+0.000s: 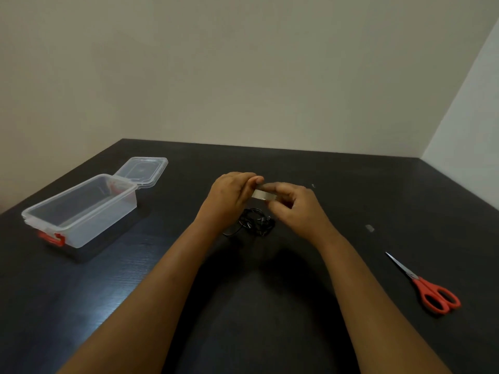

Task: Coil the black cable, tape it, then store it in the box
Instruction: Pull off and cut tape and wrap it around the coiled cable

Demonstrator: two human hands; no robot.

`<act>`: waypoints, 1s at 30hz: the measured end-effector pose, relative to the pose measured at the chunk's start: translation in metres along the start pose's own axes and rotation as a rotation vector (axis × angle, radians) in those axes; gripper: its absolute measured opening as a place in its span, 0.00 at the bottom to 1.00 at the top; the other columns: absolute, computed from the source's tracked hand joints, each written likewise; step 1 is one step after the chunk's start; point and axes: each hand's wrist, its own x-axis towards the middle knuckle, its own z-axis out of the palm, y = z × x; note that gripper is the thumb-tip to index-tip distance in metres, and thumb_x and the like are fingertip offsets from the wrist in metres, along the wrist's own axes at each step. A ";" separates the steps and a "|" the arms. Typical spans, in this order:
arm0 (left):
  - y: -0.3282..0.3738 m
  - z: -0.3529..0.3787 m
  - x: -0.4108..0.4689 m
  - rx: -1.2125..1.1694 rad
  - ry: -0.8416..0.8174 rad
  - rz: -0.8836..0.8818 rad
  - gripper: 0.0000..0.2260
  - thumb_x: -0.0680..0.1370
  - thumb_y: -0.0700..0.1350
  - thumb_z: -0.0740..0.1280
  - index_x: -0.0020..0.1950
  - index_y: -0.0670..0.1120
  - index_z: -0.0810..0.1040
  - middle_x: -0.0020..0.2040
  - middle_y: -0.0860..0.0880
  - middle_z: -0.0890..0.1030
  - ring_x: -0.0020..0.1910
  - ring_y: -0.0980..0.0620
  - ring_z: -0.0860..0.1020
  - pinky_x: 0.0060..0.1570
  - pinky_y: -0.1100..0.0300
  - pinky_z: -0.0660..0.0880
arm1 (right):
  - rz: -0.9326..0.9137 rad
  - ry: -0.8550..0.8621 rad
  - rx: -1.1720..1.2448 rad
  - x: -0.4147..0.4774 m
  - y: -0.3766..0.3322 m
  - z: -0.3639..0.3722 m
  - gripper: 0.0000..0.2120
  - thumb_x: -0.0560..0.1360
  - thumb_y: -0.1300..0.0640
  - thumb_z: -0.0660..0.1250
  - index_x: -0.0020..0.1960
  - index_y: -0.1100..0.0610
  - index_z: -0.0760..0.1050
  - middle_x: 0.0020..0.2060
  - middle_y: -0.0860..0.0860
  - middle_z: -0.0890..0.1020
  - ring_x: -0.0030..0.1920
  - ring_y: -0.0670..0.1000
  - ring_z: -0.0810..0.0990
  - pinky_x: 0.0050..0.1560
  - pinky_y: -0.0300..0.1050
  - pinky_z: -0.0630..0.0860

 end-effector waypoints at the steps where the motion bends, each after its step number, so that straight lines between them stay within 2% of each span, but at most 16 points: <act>1: -0.002 -0.001 0.000 -0.033 0.021 -0.021 0.16 0.80 0.53 0.55 0.42 0.48 0.78 0.31 0.59 0.70 0.30 0.64 0.69 0.34 0.67 0.64 | -0.076 0.041 -0.089 0.000 0.000 -0.001 0.15 0.75 0.60 0.67 0.60 0.48 0.77 0.32 0.43 0.76 0.30 0.42 0.74 0.34 0.33 0.71; 3: -0.004 -0.006 0.000 -0.107 0.068 -0.057 0.16 0.79 0.55 0.55 0.37 0.51 0.76 0.28 0.55 0.72 0.26 0.60 0.70 0.28 0.65 0.65 | -0.226 0.111 -0.209 0.001 -0.003 -0.002 0.18 0.74 0.57 0.70 0.62 0.45 0.76 0.39 0.41 0.74 0.34 0.44 0.73 0.36 0.32 0.71; 6: -0.001 -0.012 0.002 -0.244 0.135 -0.107 0.18 0.78 0.56 0.56 0.29 0.53 0.70 0.23 0.53 0.68 0.22 0.54 0.67 0.25 0.63 0.62 | -0.315 0.113 -0.119 0.001 -0.011 0.002 0.15 0.73 0.59 0.71 0.58 0.48 0.78 0.47 0.39 0.78 0.35 0.45 0.76 0.36 0.33 0.74; 8: -0.002 -0.014 0.003 -0.305 0.165 -0.133 0.21 0.78 0.55 0.56 0.28 0.47 0.71 0.23 0.53 0.67 0.23 0.55 0.66 0.25 0.64 0.60 | -0.324 0.106 -0.067 0.000 -0.017 0.006 0.13 0.73 0.60 0.72 0.56 0.50 0.79 0.46 0.39 0.80 0.34 0.46 0.78 0.35 0.36 0.77; 10: -0.003 -0.015 0.003 -0.351 0.183 -0.149 0.22 0.78 0.54 0.57 0.28 0.43 0.72 0.22 0.47 0.68 0.23 0.55 0.65 0.25 0.59 0.61 | -0.339 0.111 -0.052 -0.001 -0.020 0.008 0.13 0.73 0.60 0.72 0.56 0.51 0.79 0.45 0.41 0.81 0.33 0.46 0.79 0.35 0.38 0.78; 12: -0.003 -0.014 0.003 -0.399 0.202 -0.157 0.24 0.78 0.54 0.57 0.29 0.38 0.71 0.23 0.41 0.68 0.23 0.50 0.65 0.25 0.55 0.61 | -0.357 0.109 -0.049 -0.002 -0.022 0.009 0.12 0.73 0.60 0.71 0.56 0.52 0.78 0.44 0.43 0.81 0.33 0.47 0.80 0.34 0.42 0.79; 14: -0.003 -0.013 0.003 -0.427 0.214 -0.165 0.25 0.78 0.54 0.57 0.29 0.37 0.71 0.23 0.39 0.68 0.23 0.46 0.66 0.24 0.54 0.62 | -0.363 0.096 -0.061 -0.003 -0.024 0.010 0.12 0.74 0.60 0.71 0.56 0.52 0.77 0.43 0.43 0.81 0.34 0.48 0.81 0.35 0.43 0.80; 17: -0.002 -0.012 0.002 -0.444 0.217 -0.193 0.20 0.78 0.54 0.57 0.28 0.47 0.71 0.23 0.45 0.69 0.23 0.50 0.66 0.25 0.56 0.63 | -0.354 0.087 -0.073 -0.004 -0.025 0.011 0.10 0.74 0.60 0.70 0.54 0.53 0.77 0.41 0.41 0.79 0.36 0.47 0.81 0.37 0.41 0.80; 19: -0.001 -0.011 0.002 -0.455 0.214 -0.206 0.19 0.78 0.55 0.57 0.29 0.51 0.71 0.24 0.46 0.69 0.23 0.51 0.67 0.26 0.57 0.63 | -0.355 0.095 -0.075 -0.003 -0.024 0.010 0.08 0.74 0.60 0.70 0.53 0.53 0.76 0.40 0.41 0.80 0.36 0.47 0.81 0.37 0.43 0.80; 24: 0.000 -0.012 0.002 -0.485 0.217 -0.234 0.19 0.77 0.56 0.57 0.28 0.50 0.70 0.24 0.49 0.68 0.24 0.53 0.66 0.26 0.57 0.62 | -0.364 0.080 -0.115 -0.002 -0.023 0.014 0.03 0.76 0.59 0.68 0.49 0.55 0.75 0.39 0.43 0.79 0.33 0.48 0.79 0.34 0.46 0.78; 28: 0.001 -0.012 0.003 -0.496 0.212 -0.227 0.19 0.77 0.55 0.57 0.28 0.51 0.70 0.23 0.50 0.68 0.24 0.52 0.66 0.26 0.58 0.62 | -0.371 0.097 -0.111 -0.003 -0.024 0.012 0.11 0.76 0.59 0.68 0.58 0.52 0.75 0.40 0.46 0.81 0.33 0.48 0.79 0.35 0.42 0.79; 30: 0.003 -0.011 0.003 -0.512 0.214 -0.227 0.19 0.77 0.55 0.57 0.28 0.50 0.71 0.23 0.51 0.68 0.23 0.54 0.66 0.26 0.60 0.63 | -0.378 0.101 -0.133 -0.003 -0.024 0.012 0.11 0.76 0.59 0.68 0.58 0.53 0.76 0.40 0.48 0.81 0.33 0.48 0.78 0.34 0.45 0.78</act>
